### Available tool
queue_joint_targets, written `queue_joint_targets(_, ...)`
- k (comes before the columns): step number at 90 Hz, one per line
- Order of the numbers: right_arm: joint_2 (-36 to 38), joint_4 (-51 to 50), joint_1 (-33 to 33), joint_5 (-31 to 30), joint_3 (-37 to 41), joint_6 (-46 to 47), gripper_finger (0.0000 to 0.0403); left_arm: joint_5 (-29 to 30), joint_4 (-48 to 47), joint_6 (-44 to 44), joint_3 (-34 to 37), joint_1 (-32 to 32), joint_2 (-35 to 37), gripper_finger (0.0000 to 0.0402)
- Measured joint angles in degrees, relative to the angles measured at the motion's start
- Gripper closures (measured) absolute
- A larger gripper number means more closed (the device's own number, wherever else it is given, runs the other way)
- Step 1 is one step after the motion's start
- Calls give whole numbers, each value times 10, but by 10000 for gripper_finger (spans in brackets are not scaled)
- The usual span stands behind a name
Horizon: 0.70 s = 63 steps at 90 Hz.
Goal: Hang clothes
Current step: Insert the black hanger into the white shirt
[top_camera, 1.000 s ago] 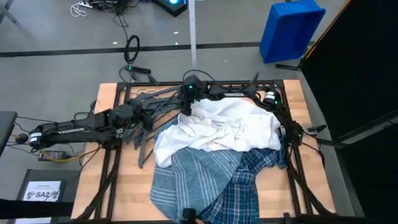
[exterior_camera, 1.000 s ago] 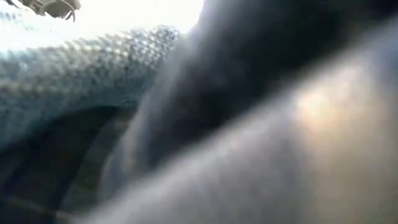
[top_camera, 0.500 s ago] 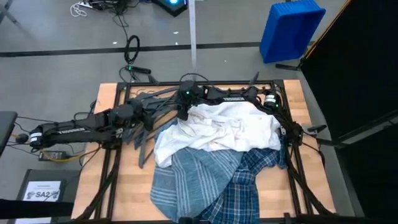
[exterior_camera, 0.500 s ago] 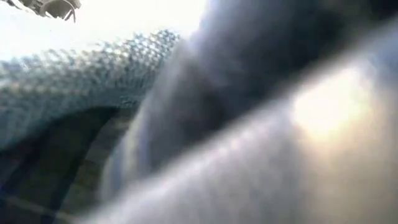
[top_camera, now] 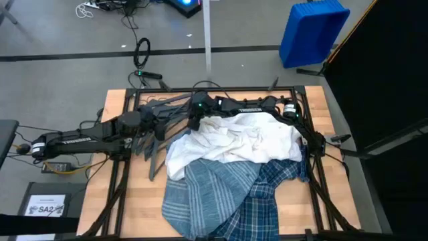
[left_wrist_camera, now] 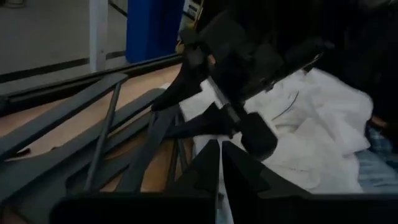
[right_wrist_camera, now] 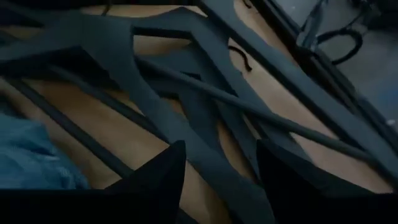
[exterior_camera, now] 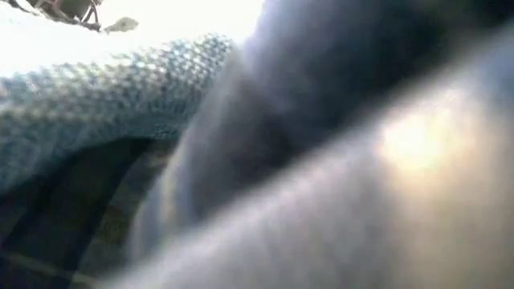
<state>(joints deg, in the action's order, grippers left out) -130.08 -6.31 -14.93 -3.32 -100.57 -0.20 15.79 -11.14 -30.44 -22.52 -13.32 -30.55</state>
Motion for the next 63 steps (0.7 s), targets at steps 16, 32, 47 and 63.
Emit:
queue_joint_targets(16, 0, 18, 26, 6, 0, -26, 231, 7, -28, 0, 0, 0, -3, 401)
queue_joint_targets(32, 0, -64, 42, 17, 0, -44, 233, 13, -41, -2, 0, 0, -9, 401)
queue_joint_targets(47, -1, -179, 63, 19, 0, -81, 231, 13, -41, 0, 0, 0, -14, 401)
queue_joint_targets(63, 0, -319, 70, 54, -2, -90, 234, 7, -42, 2, 0, 0, -18, 401)
